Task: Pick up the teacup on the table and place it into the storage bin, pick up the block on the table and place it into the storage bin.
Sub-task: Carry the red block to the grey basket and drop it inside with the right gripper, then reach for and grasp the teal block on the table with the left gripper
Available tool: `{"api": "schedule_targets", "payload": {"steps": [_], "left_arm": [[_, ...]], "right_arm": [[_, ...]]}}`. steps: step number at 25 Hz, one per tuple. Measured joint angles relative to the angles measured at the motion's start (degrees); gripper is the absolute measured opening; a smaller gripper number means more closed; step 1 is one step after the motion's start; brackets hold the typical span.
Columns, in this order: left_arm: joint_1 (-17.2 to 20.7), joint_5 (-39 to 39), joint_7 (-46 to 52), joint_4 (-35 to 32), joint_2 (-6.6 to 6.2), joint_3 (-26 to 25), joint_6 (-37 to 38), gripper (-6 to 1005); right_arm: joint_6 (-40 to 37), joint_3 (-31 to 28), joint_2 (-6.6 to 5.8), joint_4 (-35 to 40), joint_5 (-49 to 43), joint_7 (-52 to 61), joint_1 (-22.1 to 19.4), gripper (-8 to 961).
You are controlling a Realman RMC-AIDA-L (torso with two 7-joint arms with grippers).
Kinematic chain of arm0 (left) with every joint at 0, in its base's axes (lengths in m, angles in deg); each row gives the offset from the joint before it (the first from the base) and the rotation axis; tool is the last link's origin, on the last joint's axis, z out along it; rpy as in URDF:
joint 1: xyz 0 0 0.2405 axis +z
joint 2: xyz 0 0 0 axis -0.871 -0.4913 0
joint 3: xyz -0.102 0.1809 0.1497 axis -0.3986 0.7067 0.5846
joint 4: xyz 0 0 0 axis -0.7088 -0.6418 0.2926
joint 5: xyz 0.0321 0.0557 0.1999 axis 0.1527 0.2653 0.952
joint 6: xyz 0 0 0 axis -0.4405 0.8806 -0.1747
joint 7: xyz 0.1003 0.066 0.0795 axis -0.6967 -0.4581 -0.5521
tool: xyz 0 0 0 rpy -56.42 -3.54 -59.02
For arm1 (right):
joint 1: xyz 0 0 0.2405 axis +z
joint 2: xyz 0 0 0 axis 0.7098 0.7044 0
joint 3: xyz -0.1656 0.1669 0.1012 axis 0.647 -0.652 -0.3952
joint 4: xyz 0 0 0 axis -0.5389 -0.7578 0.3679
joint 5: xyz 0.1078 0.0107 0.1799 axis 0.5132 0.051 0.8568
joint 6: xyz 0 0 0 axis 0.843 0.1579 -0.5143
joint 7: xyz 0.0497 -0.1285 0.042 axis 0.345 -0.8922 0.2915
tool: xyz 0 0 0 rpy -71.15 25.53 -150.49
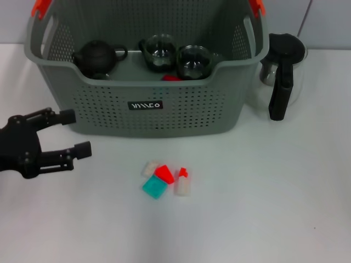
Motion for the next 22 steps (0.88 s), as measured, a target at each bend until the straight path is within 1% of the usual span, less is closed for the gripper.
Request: {"api": "schedule_targets", "payload": {"steps": [5, 9, 13, 18, 22], "left_arm": [[0.18, 2.3, 0.25, -1.42, 0.27, 2.39, 0.55, 891], [-0.06, 2.93, -0.08, -1.57, 0.34, 4.37, 0.94, 891], [-0.47, 3.06, -0.88, -1.44, 0.42, 6.59, 0.99, 891], [-1.22, 2.64, -0.91, -0.95, 0.44, 7.23, 1.02, 892], [-2.08, 1.93, -0.71, 0.48, 0.75, 8.41, 0.81, 892]], "right_arm": [[-8.23, -1.02, -0.18, 9.8, 13.77, 0.2, -7.06, 832], [-12.03, -1.67, -0.27, 12.03, 21.99, -1.39, -12.33, 946], [-14.61, -2.1, -0.07, 11.92, 26.04, -8.02, -19.05, 945], [-15.6, -2.64, -0.07, 11.36, 33.45, -21.98, -28.81, 945], [-16.14, -4.15, -0.06, 7.73, 37.38, -31.48, -33.12, 944]]}}
